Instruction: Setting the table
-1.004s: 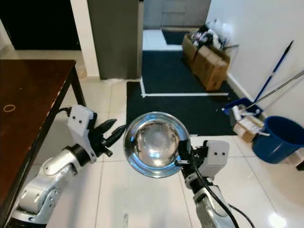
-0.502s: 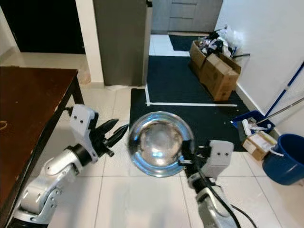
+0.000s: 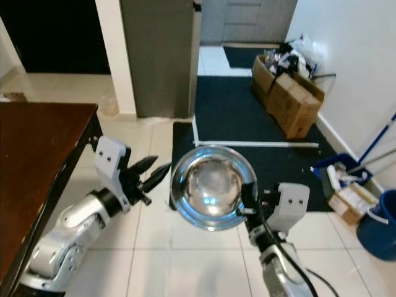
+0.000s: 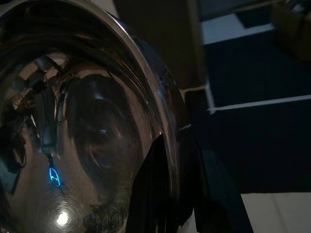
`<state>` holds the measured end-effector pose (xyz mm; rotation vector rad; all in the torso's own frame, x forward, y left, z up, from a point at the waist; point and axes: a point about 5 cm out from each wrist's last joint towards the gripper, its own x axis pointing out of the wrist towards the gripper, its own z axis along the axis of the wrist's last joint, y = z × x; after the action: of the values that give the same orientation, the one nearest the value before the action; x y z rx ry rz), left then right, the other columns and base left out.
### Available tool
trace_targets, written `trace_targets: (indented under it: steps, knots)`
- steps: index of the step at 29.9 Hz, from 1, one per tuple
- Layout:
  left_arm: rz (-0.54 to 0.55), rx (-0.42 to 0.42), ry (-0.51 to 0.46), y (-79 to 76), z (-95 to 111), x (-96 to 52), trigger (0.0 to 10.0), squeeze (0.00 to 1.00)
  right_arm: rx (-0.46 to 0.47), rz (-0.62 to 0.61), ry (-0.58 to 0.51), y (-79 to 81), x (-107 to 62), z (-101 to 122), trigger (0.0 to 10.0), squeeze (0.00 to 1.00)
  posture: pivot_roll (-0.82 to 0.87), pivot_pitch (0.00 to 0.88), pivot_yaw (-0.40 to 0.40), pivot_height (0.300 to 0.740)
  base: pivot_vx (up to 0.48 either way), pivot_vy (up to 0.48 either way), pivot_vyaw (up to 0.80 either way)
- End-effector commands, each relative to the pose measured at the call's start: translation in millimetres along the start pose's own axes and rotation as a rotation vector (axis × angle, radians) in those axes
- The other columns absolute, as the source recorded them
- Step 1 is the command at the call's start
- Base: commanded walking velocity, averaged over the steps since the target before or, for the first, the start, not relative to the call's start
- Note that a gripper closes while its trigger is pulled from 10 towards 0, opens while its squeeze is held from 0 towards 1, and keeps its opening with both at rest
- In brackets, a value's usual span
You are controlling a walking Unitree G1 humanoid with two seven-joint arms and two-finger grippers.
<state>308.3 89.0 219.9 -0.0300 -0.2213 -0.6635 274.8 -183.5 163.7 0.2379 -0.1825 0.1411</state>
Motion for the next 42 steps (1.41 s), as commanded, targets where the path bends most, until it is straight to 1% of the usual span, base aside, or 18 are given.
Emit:
trace_targets:
  steps: [1,22,26,27,29,33,34,36,39,42]
  knots:
    - [-0.006,-0.005,0.016,-1.7,-4.7,-0.7,10.0,0.0,-0.012,-0.018,-0.013,-5.0,-3.0,2.8,10.0,0.0,0.0,0.122,0.091,0.74,0.48,0.0,0.0]
    - [-0.007,-0.006,0.018,-1.6,-5.2,-0.2,10.0,0.0,0.002,-0.03,-0.024,-6.3,-2.6,4.5,10.0,0.0,0.0,0.12,0.093,0.74,0.48,0.0,0.0]
    - [0.002,-0.01,0.038,-0.9,-6.7,-0.4,10.0,0.0,-0.004,-0.036,-0.027,-7.4,-2.1,5.4,10.0,0.0,0.0,0.12,0.093,0.74,0.407,0.0,0.0]
    - [0.017,-0.019,0.067,1.2,-9.8,-2.9,10.0,0.0,-0.005,-0.048,-0.033,-10.1,-2.0,6.9,10.0,0.0,0.0,0.12,0.093,0.74,0.0,0.0,0.8]
    - [0.017,-0.019,0.067,1.2,-9.8,-2.9,10.0,0.0,-0.005,-0.048,-0.033,-10.1,-2.0,6.9,10.0,0.0,0.0,0.12,0.093,0.74,0.0,0.0,0.8]
    - [0.072,-0.026,0.119,8.6,-17.8,-13.2,10.0,0.0,-0.004,-0.045,-0.039,-10.0,-1.8,8.0,10.0,0.0,0.0,0.118,0.094,0.74,0.0,0.0,0.8]
    - [0.072,-0.026,0.119,8.6,-17.8,-13.2,10.0,0.0,-0.004,-0.045,-0.039,-10.0,-1.8,8.0,10.0,0.0,0.0,0.118,0.094,0.74,0.0,0.0,0.8]
    - [0.097,-0.022,0.15,11.0,-22.4,-17.5,10.0,0.0,0.005,-0.029,-0.042,-7.5,-1.0,8.7,10.0,0.0,0.0,0.117,0.094,0.74,0.0,0.0,0.8]
    - [0.106,-0.019,0.162,11.8,-24.0,-19.1,10.0,0.0,0.01,-0.018,-0.044,-6.0,-0.5,9.1,10.0,0.0,0.0,0.116,0.092,0.74,0.0,0.0,0.8]
    - [0.152,-0.008,0.211,14.3,-30.0,-23.0,10.0,0.0,0.029,0.047,-0.053,2.4,1.2,13.4,10.0,0.0,0.01,0.114,0.092,0.74,0.0,0.0,0.8]
